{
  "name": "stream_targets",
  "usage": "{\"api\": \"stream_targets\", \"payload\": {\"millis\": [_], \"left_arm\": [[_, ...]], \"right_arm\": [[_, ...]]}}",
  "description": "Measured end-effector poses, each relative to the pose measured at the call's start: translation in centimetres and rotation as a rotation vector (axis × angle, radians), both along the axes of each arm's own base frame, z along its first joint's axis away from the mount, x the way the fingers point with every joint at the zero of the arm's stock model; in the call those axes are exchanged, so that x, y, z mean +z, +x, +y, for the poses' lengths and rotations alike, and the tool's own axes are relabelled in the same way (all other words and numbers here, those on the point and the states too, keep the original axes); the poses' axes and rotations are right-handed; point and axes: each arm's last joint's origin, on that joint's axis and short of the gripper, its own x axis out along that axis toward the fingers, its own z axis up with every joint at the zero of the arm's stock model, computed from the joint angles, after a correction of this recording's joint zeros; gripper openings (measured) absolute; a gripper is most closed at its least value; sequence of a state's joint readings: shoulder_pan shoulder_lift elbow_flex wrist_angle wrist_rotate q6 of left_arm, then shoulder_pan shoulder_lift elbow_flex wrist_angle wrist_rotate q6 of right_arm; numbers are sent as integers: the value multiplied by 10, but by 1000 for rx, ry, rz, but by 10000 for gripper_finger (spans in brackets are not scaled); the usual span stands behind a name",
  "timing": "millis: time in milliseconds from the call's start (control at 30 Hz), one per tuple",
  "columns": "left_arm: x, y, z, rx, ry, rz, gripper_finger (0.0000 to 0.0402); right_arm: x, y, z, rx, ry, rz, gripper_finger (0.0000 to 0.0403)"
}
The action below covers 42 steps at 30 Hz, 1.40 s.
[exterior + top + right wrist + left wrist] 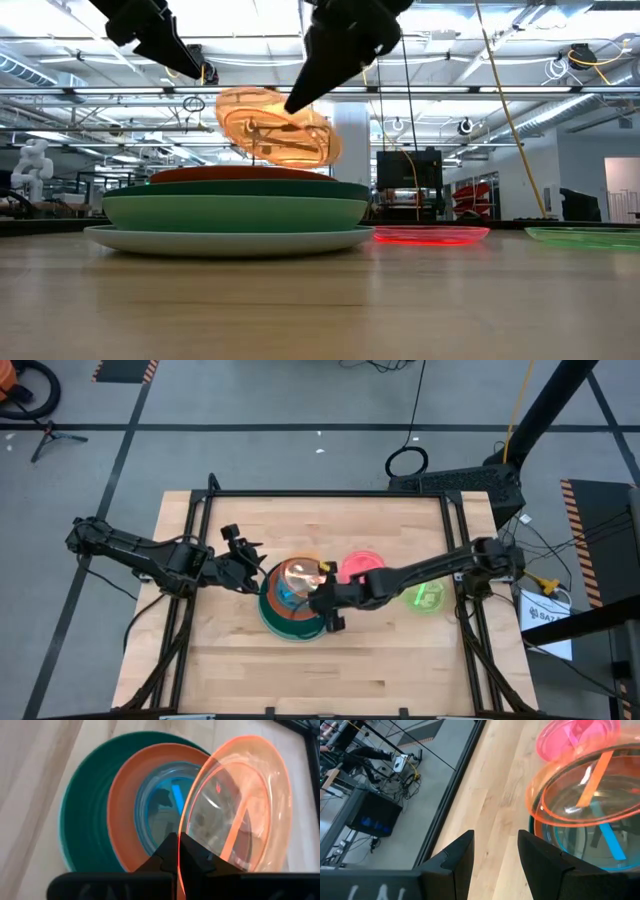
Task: Stack plastic plates
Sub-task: Stack the light orange plate on top of the light blue plate, then stack the pink plate on top of the light orange plate
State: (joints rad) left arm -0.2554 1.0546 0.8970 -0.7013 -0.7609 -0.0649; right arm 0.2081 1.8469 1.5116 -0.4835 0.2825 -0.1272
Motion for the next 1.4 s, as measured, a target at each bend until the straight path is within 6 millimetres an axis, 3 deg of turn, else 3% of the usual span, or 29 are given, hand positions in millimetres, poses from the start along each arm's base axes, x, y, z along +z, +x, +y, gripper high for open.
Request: {"api": "stream_targets", "payload": {"millis": [233, 733, 1133, 1400], "left_arm": [[0, 0, -2, -9, 1, 3, 159], [0, -1, -2, -6, -3, 1, 159], [0, -1, -2, 4, -16, -10, 159], [0, -1, -2, 5, -19, -12, 159]], "right_arm": [[-19, 10, 7, 4, -6, 44, 20], [-23, 8, 4, -81, 40, 75, 125], [5, -35, -38, -339, 30, 273, 129], [11, -78, -79, -480, 78, 216, 128]]}}
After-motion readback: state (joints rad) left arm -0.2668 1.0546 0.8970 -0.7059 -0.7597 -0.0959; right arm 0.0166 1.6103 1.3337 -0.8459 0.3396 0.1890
